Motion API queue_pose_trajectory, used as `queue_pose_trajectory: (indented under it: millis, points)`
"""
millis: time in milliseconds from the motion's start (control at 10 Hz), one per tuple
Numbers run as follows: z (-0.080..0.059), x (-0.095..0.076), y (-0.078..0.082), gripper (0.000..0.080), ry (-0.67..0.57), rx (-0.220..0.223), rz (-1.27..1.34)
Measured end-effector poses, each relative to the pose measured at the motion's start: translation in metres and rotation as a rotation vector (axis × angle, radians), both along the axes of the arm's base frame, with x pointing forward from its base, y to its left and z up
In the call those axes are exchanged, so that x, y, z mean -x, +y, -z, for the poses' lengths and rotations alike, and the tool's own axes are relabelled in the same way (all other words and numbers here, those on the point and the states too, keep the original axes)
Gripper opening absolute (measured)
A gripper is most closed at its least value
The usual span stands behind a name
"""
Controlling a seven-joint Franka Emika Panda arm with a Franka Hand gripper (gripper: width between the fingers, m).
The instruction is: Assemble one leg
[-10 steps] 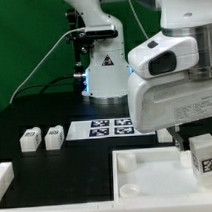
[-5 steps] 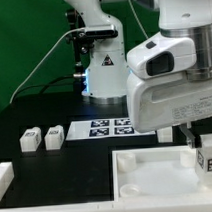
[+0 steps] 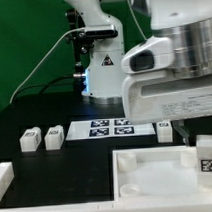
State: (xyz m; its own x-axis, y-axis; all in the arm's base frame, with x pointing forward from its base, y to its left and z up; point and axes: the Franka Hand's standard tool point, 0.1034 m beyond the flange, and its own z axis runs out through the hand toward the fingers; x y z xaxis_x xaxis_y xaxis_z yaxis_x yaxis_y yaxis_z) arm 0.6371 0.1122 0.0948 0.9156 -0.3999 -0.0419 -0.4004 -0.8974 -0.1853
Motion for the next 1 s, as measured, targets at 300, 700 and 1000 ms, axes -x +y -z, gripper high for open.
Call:
queue_pose_trajectory:
  millis: [300, 700, 1000]
  points:
    - [0.0006, -0.0002, -0.0012, 0.0295, 0.003, -0.01, 0.056]
    - [0.0006, -0.0002, -0.0012, 0.0295, 0.003, -0.01, 0.056]
    - [0.0006, -0.0002, -0.0012, 0.0295, 0.003, -0.01, 0.056]
